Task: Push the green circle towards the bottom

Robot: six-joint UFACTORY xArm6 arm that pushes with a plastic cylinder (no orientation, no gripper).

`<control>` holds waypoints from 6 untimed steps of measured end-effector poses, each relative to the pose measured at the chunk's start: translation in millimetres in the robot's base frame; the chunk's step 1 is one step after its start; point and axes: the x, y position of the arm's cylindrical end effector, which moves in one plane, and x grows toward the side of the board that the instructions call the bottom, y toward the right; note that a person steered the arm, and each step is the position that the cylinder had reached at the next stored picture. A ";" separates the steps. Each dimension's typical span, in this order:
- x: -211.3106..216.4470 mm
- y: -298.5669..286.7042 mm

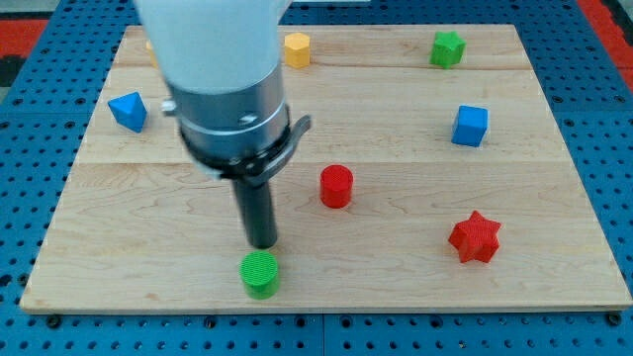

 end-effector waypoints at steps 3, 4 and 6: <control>80.8 70.4; 80.0 45.1; 80.0 -32.3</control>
